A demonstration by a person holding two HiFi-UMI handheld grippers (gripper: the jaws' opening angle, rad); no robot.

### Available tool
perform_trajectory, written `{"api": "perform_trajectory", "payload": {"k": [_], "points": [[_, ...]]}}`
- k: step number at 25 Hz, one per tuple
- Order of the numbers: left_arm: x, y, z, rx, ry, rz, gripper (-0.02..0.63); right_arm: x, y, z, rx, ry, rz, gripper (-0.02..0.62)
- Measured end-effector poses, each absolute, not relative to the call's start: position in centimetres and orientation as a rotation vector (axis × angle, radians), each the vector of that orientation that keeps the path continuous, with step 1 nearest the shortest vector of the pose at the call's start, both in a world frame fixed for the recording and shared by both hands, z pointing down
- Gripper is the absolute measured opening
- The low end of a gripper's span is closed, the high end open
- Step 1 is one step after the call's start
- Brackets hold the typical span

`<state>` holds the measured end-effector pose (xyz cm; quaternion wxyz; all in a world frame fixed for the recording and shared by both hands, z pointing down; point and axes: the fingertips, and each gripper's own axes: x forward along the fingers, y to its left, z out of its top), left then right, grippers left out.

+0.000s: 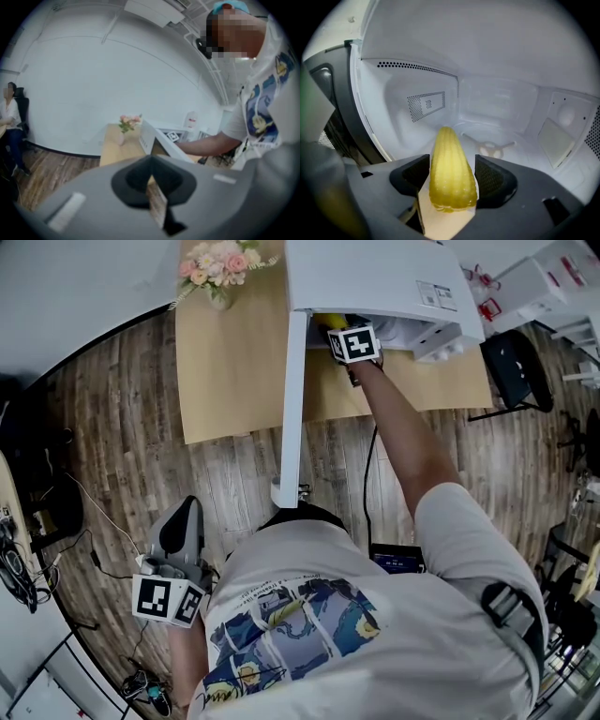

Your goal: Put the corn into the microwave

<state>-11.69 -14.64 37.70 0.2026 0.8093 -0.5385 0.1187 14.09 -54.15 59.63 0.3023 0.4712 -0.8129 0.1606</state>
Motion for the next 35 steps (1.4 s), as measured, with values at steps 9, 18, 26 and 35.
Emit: {"api": "perform_trajectory", "payload": {"k": [9, 18, 26, 35], "points": [[-11.3, -12.9, 37.4, 2.321, -1.445, 0.321, 0.006, 15.9, -50.2, 57.6, 1.291, -2.164, 0.431, 0.264], [-10.6, -10.7, 37.4, 2.407, -1.359, 0.326, 0.006, 18.4, -44.3, 54.3, 1.33, -2.181, 0.408, 0.264], [-11.7, -7.9, 37.3, 2.45, -1.344, 0.306, 0.006, 17.8, -36.1, 50.8, 1.313, -2.216, 0.377, 0.262], [-13.2, -3.9, 37.1, 2.499, -1.31, 0.308, 0.006, 15.8, -25.6, 47.1, 1.335, -2.271, 0.373, 0.164]]}}
